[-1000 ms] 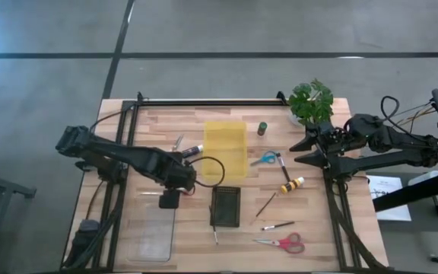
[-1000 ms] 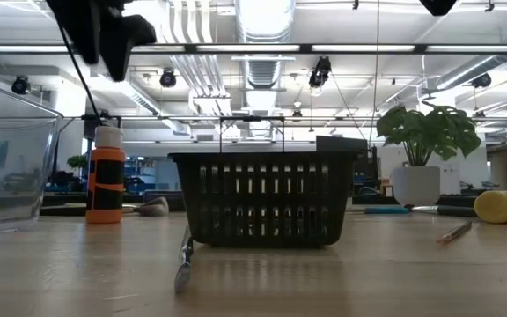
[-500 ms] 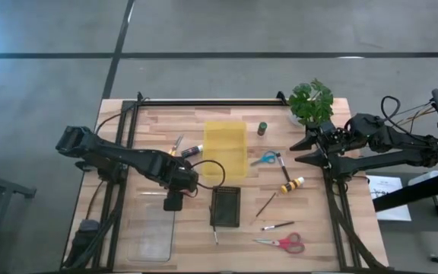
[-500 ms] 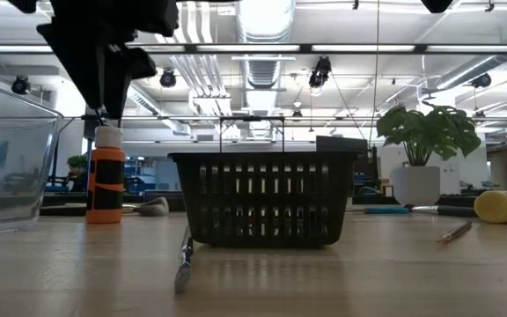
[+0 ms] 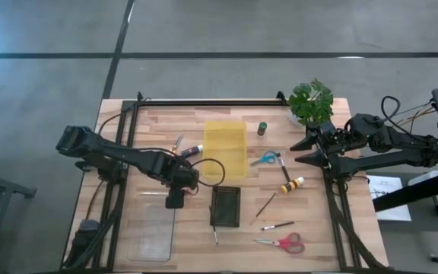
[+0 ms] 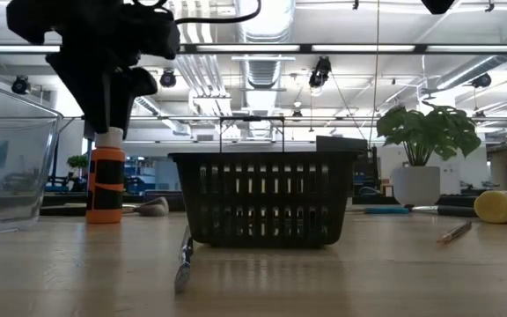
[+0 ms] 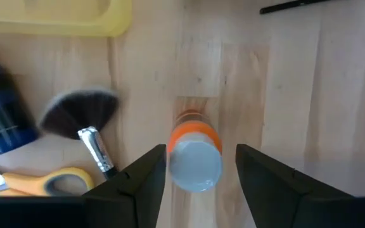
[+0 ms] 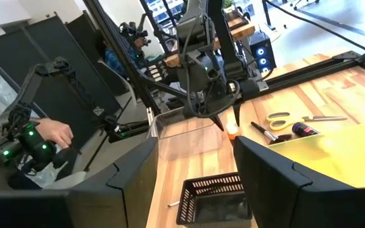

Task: Pick & Place Paint Supplies
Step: Put the orange paint bottle into the black bin

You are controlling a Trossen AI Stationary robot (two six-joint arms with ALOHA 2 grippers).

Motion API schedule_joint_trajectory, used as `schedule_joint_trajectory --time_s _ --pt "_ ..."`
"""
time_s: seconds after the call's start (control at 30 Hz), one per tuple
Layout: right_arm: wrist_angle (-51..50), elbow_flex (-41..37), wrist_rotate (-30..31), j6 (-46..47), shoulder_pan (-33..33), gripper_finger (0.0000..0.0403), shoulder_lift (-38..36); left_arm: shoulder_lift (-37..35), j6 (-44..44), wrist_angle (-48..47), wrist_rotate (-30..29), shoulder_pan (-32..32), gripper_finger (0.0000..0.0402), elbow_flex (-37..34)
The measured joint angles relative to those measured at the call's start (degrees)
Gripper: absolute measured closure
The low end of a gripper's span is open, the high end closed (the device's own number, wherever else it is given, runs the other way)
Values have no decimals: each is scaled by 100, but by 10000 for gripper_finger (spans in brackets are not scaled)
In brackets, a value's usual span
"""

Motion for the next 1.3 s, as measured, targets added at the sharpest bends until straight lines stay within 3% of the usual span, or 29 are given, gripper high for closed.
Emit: schedule_joint_trajectory --time_s 0.3,0.53,0.77,1.1,1.3 --pt "37 -4 138 -18 0 196 0 0 -65 254 10 51 208 -144" --pt "37 -9 138 -32 -2 196 -2 -1 -141 229 39 161 282 -144" --pt "20 -9 138 -42 -2 196 -2 0 -150 188 121 232 282 -55" --pt "0 -9 155 -64 0 196 -2 102 -3 166 -175 240 282 1269" --pt "0 -9 289 -47 -2 196 -9 1265 486 -714 -378 240 282 2704"
